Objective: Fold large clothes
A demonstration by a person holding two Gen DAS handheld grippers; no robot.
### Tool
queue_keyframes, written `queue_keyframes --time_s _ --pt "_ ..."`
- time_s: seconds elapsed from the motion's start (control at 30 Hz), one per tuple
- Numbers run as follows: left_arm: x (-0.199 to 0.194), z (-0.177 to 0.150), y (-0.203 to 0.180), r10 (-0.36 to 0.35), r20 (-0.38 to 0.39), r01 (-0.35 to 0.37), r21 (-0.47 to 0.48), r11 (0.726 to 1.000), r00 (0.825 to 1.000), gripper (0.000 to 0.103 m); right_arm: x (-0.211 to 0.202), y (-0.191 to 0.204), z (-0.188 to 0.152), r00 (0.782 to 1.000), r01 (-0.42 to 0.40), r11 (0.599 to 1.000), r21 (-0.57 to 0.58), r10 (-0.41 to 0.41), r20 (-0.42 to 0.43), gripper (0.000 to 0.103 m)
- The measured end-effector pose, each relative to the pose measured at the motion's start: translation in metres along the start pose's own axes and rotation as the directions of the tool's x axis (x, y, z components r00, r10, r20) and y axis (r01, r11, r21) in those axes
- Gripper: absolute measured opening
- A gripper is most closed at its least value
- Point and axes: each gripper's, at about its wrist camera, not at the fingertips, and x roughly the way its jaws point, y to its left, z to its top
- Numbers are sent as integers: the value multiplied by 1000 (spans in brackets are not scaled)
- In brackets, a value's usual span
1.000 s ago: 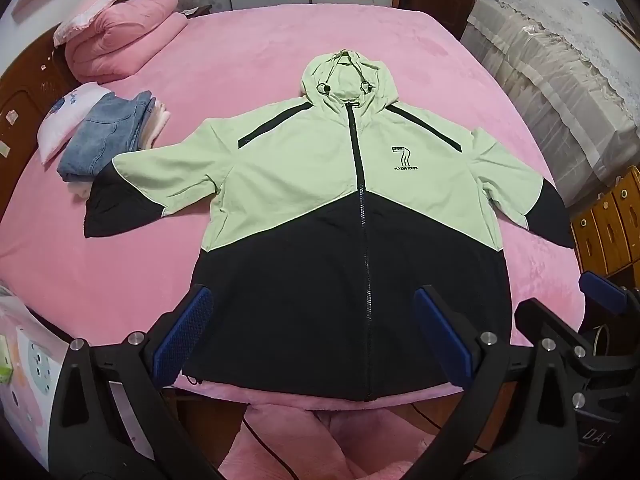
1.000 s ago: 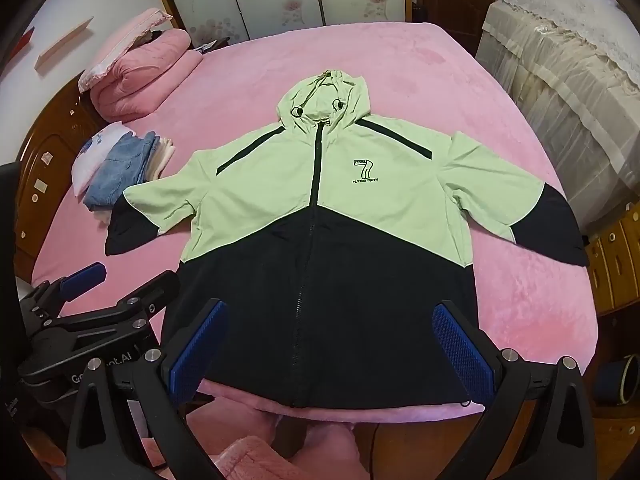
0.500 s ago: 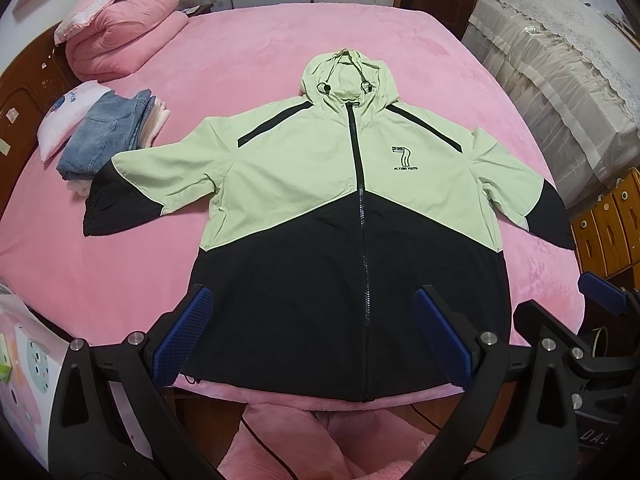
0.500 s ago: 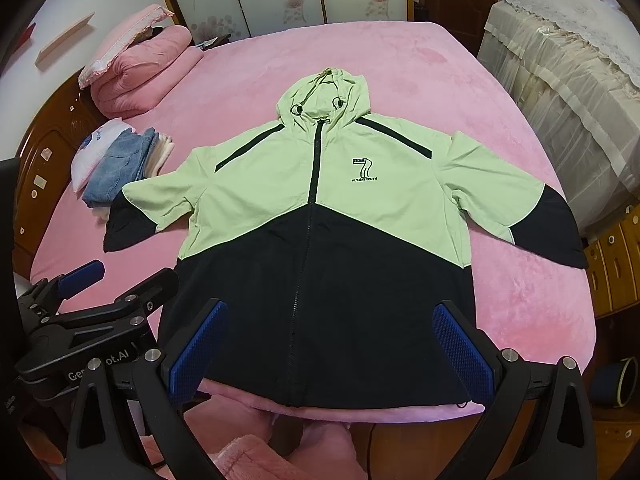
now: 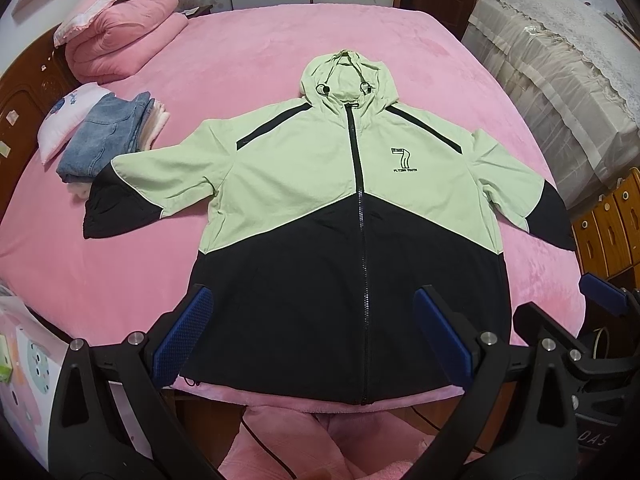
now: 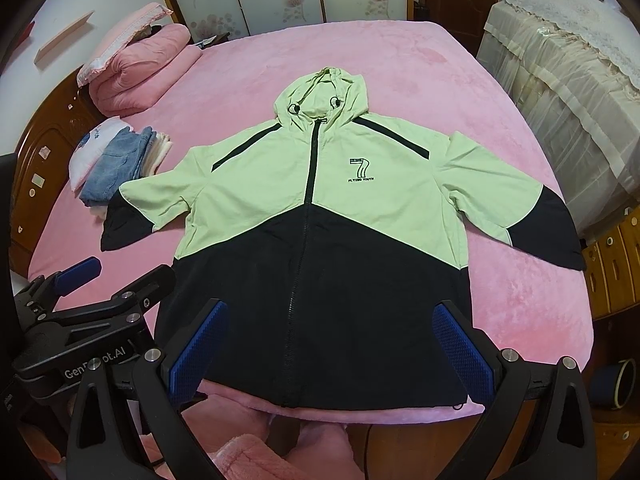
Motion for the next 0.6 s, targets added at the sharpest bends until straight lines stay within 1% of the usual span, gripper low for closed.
queue_keyframes --time_s 0.6 --pt "0 2 -1 3 0 -3 1 1000 1000 100 6 -4 5 1000 12 1000 -9 -12 -15 103"
